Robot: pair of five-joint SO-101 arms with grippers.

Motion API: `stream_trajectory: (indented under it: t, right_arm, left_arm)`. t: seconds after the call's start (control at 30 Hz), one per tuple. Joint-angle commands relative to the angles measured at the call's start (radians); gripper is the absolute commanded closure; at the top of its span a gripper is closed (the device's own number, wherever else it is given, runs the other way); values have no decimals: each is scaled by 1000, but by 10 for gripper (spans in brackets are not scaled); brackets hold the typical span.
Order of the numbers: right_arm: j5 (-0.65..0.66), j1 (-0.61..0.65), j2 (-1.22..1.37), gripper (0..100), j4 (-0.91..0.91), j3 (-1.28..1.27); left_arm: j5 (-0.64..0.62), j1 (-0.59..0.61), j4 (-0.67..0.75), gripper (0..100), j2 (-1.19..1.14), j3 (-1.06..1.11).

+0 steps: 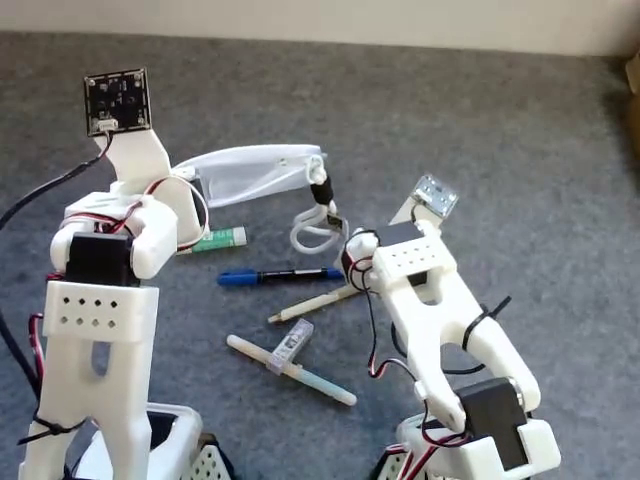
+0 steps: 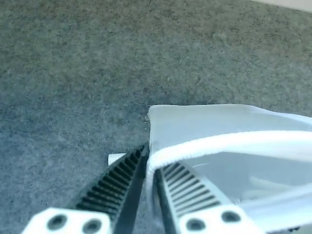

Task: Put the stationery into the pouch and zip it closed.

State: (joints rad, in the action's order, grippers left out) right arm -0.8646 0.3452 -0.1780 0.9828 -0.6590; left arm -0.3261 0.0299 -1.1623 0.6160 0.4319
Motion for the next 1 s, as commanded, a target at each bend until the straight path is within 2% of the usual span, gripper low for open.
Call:
stream_trajectory:
  t: [0.0, 0.23, 0.47, 0.63, 0.97]
  right_arm:
    - [-35, 10, -4, 807, -13, 48]
    - [-35, 33, 61, 807, -107, -2]
    - [-35, 2, 173, 808, -74, 59]
    - [-35, -53, 180, 808, -30, 104]
    - [-35, -107, 183, 808, -35, 108]
  left_arm:
    - [-14, 8, 6, 991, -16, 36]
    - [-14, 8, 6, 990, -16, 38]
    - [-11, 16, 8, 990, -16, 38]
    - [-14, 58, 20, 990, -16, 38]
    - [-14, 59, 32, 990, -16, 44]
